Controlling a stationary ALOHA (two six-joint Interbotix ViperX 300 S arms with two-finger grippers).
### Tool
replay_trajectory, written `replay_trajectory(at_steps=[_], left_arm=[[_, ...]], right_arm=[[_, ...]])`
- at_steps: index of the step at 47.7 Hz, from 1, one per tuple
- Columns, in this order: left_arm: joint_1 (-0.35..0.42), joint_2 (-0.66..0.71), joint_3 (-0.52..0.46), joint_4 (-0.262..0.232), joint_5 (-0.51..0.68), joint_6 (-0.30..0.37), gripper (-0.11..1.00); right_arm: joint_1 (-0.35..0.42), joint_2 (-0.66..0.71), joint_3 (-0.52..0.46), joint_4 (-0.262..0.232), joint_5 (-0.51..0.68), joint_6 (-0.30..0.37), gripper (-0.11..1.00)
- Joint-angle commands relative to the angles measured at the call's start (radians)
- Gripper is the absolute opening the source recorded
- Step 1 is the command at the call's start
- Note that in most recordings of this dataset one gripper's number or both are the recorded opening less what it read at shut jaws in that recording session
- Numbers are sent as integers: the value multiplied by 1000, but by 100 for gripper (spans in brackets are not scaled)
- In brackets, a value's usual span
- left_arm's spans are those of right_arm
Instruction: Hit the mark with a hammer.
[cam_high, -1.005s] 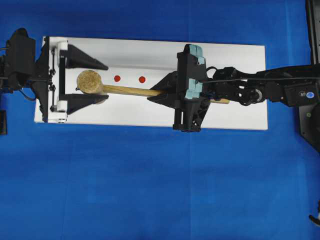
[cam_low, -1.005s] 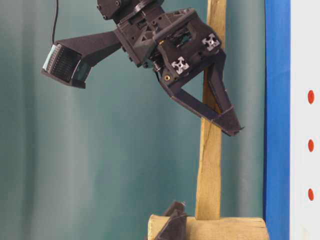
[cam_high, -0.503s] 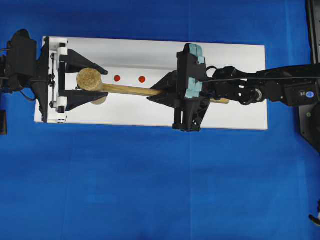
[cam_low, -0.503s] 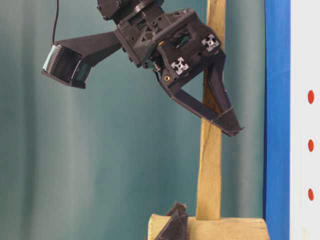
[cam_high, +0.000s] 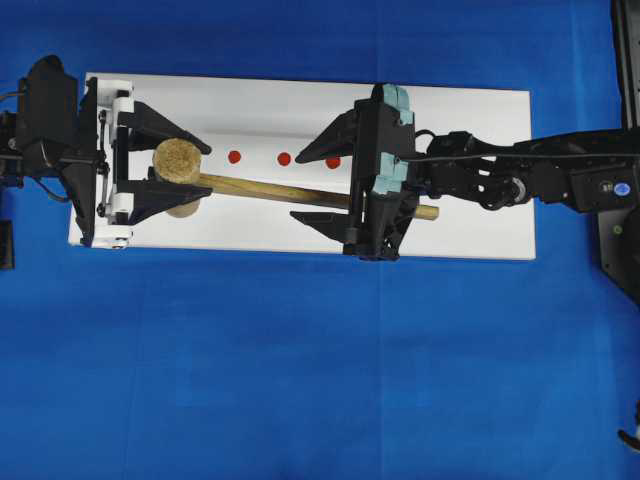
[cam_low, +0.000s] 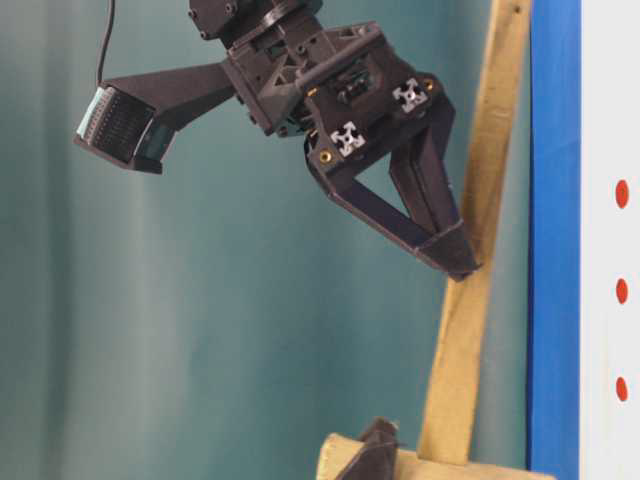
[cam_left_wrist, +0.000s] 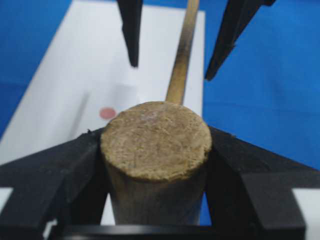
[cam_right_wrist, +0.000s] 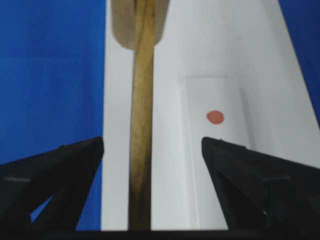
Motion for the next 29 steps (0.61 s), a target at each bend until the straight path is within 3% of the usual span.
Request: replay_trajectory(at_steps=[1,8,21,29], left_arm=[[15,-15,-34,-5,20,-58,45],[40,-15,-46,-9,72,-262,45],[48,-15,-51,-9,78,-723,45],[32,-14,-49,-3,83,-913,45]], right_arm=[[0,-34,-6,-5,-12,-3,88],[9,-40,-9,-32,-11,-9,89],[17,-40,-9,-101,-25,-48,89],[18,-40,-6,-118,-40,-78,89]])
